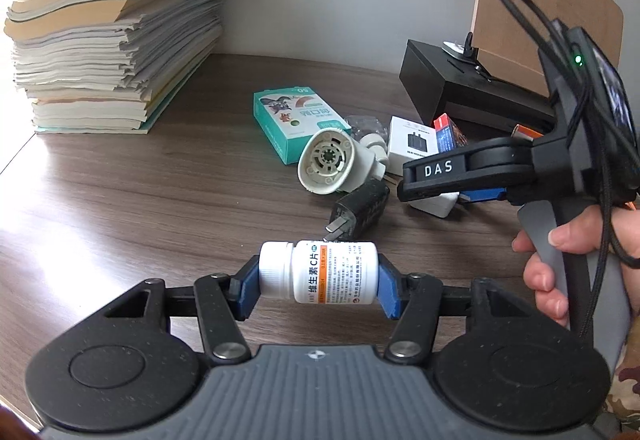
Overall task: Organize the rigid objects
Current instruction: 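Grasp the white vitamin bottle with the left gripper while the right grasps the white charger, then carry the bottle and charger over the open white box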
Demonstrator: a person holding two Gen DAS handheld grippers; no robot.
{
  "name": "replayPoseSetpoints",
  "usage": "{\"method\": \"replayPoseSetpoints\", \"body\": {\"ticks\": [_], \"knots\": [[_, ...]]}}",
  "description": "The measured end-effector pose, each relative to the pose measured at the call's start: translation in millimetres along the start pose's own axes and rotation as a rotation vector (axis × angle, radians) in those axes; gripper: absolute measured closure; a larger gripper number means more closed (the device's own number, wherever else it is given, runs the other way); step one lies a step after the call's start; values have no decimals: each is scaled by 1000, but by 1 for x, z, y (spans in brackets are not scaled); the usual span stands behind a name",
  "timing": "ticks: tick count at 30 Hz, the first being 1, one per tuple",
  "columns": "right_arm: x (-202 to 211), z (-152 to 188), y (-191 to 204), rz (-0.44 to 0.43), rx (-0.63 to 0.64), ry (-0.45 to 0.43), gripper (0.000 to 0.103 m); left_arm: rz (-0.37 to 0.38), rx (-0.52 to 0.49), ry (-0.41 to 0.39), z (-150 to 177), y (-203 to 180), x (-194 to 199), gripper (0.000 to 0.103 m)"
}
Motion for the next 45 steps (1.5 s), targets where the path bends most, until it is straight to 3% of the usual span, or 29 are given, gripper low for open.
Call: {"method": "replayPoseSetpoints", "body": {"ticks": [2, 3, 10, 15, 19, 25, 34, 45], "knots": [[-4, -1, 2, 19, 19, -19, 27, 4, 3, 1, -2, 3, -1, 45], [-4, 0, 3, 29, 32, -30, 40, 5, 3, 2, -2, 4, -2, 45], [5, 10, 5, 65, 60, -43, 40, 15, -14, 2, -5, 3, -3, 45], [34, 25, 1, 71, 87, -80, 40, 31, -34, -9, -9, -8, 1, 45], [60, 36, -15, 52, 36, -90, 40, 50, -61, -24, -12, -25, 7, 45], [100, 65, -48, 80, -9, -114, 40, 112, -122, -41, -13, -67, 15, 45], [159, 120, -129, 183, -155, -156, 40, 242, -232, -25, -11, -153, 21, 45], [195, 176, -192, 256, -291, -170, 40, 282, -360, -11, 7, -231, 24, 45]]}}
Point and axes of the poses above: each gripper's, at about its wrist camera, not at the fingertips, and x roughly against the way its jaws point, y to its left, z to its underside, the point moved 2 cm from there along -x, roughly the way its jaws point, and after that the axes turned 14 degrees about y, right-handed, at the moved point
